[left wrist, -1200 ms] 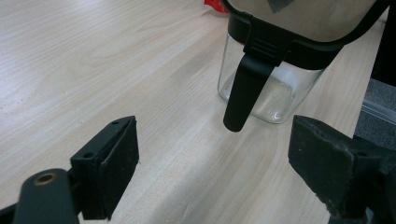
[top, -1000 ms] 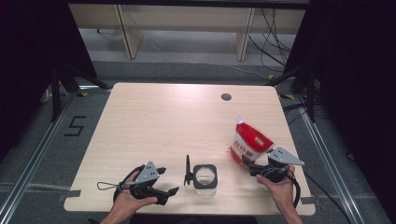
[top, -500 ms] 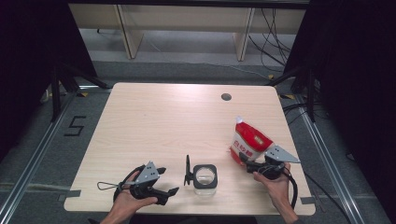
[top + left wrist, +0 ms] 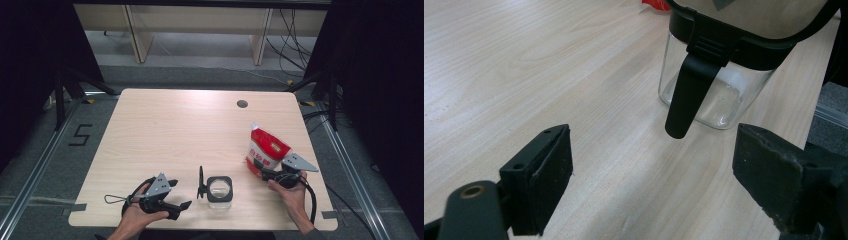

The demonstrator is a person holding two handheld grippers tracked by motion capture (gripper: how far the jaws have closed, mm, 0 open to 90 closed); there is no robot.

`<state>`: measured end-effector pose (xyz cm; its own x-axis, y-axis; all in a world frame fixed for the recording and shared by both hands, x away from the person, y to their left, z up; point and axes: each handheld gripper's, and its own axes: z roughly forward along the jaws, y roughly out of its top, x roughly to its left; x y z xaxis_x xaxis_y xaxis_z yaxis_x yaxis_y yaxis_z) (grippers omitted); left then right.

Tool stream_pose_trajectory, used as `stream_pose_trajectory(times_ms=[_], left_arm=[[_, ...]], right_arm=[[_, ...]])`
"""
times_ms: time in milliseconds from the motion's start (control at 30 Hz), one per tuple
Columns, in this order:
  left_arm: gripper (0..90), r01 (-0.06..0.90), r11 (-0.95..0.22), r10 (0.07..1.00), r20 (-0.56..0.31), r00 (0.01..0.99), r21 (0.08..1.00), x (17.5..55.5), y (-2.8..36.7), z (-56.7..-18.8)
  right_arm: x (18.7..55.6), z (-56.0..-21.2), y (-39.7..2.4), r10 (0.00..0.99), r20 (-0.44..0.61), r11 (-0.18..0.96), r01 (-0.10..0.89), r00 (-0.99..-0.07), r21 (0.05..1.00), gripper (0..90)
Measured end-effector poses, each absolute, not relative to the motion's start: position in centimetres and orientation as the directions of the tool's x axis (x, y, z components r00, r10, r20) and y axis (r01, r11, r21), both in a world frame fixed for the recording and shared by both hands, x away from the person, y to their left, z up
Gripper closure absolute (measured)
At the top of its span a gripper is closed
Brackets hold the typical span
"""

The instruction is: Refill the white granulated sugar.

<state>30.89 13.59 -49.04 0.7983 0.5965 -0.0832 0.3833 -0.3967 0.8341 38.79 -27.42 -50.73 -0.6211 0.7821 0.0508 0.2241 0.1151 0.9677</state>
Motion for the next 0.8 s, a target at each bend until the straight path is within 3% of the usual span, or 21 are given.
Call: stream_pose_trajectory(times_ms=[133, 200, 500, 800], left_arm=[[16.1, 0.381, -0.387, 0.595, -0.089, 0.799, 0.840, 30.90, 13.52, -49.15], [16.1, 0.351, -0.414, 0.572, -0.060, 0.818, 0.840, 31.07, 13.60, -49.09], [16.1, 0.378, -0.406, 0.581, -0.084, 0.809, 0.832, 30.89, 13.45, -49.15], [16.1, 0.373, -0.417, 0.567, -0.083, 0.819, 0.829, 30.87, 13.12, -49.27]], right_arm=[[38.88, -50.82, -27.33, 0.786, 0.051, 0.114, 0.225, -0.616, 0.968, 28.7], [38.81, -50.98, -27.10, 0.792, 0.101, 0.075, 0.259, -0.603, 0.963, 29.2], [39.36, -51.46, -26.60, 0.800, 0.084, 0.070, 0.232, -0.594, 0.970, 30.0], [39.64, -51.40, -26.58, 0.794, 0.035, 0.135, 0.232, -0.606, 0.963, 30.4]])
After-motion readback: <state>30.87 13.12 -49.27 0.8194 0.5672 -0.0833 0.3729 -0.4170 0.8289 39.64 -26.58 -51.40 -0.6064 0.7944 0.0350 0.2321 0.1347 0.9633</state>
